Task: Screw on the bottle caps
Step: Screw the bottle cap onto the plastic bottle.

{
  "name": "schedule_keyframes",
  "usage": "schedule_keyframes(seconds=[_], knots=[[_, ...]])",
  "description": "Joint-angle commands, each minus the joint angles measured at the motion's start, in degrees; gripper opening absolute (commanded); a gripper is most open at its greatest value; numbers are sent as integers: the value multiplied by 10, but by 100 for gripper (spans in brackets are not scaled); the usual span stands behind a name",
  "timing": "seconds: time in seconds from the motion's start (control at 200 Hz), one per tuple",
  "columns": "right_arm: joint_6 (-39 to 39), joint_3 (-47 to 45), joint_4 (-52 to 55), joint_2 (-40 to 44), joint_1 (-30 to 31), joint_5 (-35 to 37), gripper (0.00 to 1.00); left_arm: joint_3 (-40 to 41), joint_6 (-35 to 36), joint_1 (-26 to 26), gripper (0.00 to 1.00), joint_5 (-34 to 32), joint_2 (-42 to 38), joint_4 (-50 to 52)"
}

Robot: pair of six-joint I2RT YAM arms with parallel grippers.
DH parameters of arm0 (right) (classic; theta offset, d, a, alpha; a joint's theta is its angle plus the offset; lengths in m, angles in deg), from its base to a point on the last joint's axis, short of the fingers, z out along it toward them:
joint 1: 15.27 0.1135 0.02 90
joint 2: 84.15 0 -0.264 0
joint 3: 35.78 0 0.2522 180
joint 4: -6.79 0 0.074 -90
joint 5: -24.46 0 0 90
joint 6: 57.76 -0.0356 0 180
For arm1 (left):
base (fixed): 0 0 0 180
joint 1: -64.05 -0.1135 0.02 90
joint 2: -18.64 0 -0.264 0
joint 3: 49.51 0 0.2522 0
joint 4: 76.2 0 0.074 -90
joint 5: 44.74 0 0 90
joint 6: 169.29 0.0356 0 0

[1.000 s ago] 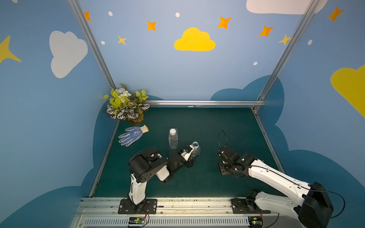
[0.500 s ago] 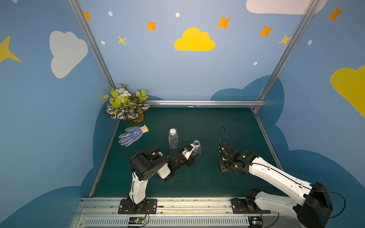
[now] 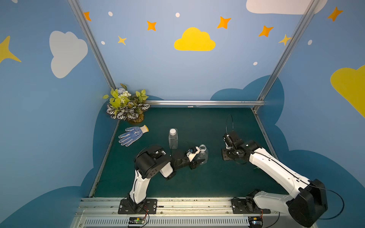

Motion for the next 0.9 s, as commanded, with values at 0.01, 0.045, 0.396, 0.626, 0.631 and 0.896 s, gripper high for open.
schedule_keyframes(seconds=[0.01,0.045,0.396,0.626,0.631,0.896], knots=[[15,33,-4,-35,-10,-22,25,-3,-1,10,48,31,14,4],[16,42,-6,-49,-10,-27,25,-4,0,11,48,32,16,4],[9,57,-46,-111,-5,-64,21,-21,14,24,55,22,41,4],[-5,42,-67,-120,9,-71,19,-29,17,35,61,1,45,5],[-5,42,-67,-120,9,-72,19,-29,18,36,61,1,44,5],[-12,27,-83,-115,15,-79,18,-33,16,40,67,-9,43,4]])
